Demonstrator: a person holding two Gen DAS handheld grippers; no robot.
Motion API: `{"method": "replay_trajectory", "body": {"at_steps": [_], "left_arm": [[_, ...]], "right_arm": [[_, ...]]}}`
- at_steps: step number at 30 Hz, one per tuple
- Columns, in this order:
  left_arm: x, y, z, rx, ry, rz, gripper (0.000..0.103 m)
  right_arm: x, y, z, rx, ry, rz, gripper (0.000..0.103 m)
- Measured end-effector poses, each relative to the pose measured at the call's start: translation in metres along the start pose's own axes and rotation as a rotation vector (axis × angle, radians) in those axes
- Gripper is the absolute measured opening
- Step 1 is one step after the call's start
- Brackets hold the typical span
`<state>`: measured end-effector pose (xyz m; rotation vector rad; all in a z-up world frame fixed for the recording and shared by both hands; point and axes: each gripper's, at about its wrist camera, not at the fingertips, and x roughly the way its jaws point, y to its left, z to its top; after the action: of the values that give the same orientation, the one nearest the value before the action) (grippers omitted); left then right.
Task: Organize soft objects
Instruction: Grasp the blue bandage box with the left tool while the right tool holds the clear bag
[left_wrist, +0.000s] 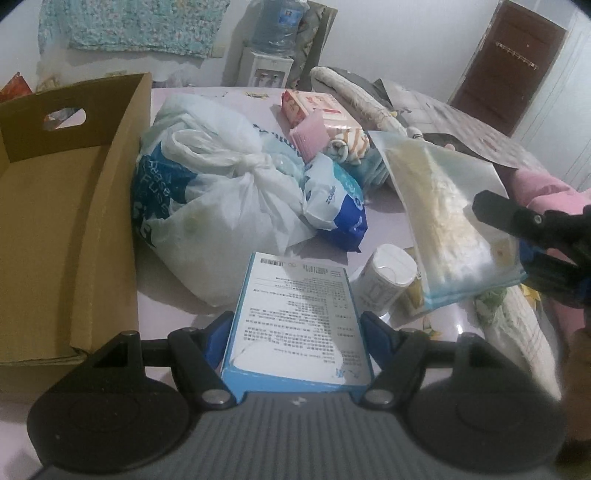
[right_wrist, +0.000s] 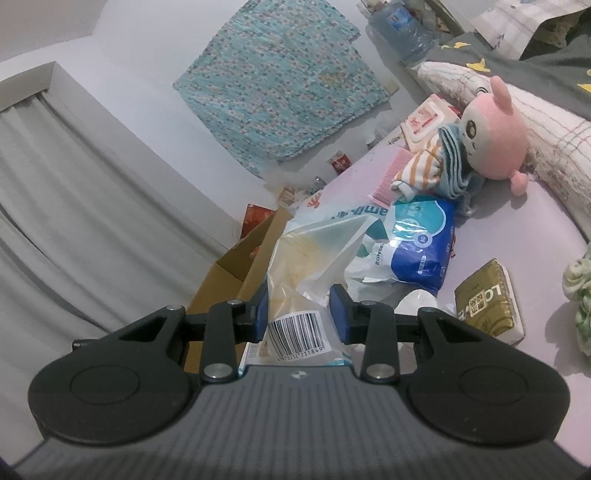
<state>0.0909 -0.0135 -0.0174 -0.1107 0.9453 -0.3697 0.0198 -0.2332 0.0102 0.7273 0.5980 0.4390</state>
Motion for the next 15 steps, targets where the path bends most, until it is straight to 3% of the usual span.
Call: {"method": "replay_trajectory", "body": {"at_steps": [4,12,15], "left_arm": [[0.01,0.002,-0.007,0.004,0.039,0.006,0.074],[0.045,-0.002,-0.03,0.088,0.232,0.054,0.075],[0.05,-0.002,-0.032,0.102,0.251,0.068,0.083]], "right_arm": [[0.001,-0.001,-0.002,0.002,0.006,-0.009,0.034],[0.002,-0.007,-0.006,0.011,0.015,-0.02,0.034],[0.001,-0.008,-0.007,0.012,0.014,-0.022,0.034]]}}
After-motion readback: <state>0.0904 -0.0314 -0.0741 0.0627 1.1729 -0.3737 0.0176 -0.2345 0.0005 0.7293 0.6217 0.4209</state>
